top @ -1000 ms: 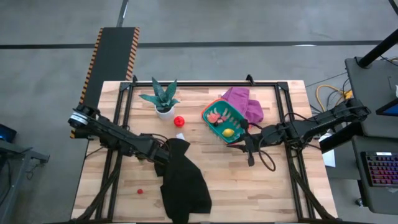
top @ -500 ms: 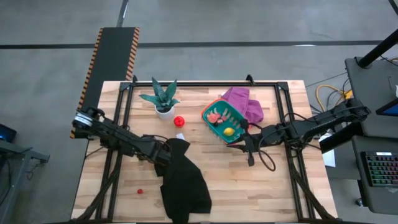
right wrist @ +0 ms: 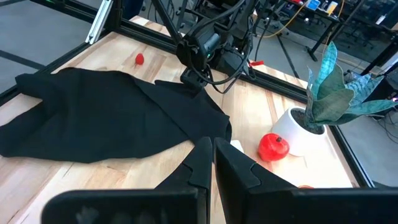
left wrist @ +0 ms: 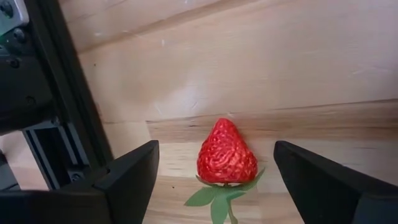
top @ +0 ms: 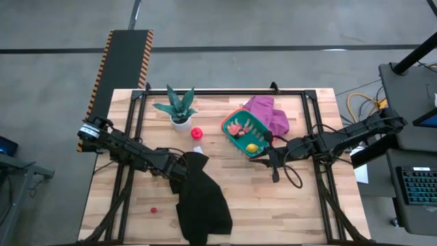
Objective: Pick and placing Produce into tupperware
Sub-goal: Put the strawberry into the green basket
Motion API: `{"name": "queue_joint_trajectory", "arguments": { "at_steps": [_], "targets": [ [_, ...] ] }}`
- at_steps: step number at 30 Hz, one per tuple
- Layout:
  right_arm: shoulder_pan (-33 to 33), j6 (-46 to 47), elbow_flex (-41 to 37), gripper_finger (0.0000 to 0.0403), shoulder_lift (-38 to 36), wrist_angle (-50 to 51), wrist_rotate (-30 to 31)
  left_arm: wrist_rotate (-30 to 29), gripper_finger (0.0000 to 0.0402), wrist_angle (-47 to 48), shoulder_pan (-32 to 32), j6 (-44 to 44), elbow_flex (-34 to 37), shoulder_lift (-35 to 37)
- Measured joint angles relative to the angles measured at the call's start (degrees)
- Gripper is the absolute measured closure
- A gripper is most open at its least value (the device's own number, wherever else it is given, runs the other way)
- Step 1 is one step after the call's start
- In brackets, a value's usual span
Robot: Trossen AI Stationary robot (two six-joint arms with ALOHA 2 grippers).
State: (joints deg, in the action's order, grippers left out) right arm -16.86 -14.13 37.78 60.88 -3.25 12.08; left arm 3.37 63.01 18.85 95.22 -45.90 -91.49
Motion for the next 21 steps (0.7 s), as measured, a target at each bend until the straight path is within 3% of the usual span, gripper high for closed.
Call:
{"name": "queue_joint_trajectory", "arguments": {
  "at_steps": [21],
  "targets": [
    [0.00,0.02,0.00,0.0392,0.00,0.00,0.00,1.26,0.0242,-1.75,0.00,-1.67,0.47,-0.08]
  ]
}}
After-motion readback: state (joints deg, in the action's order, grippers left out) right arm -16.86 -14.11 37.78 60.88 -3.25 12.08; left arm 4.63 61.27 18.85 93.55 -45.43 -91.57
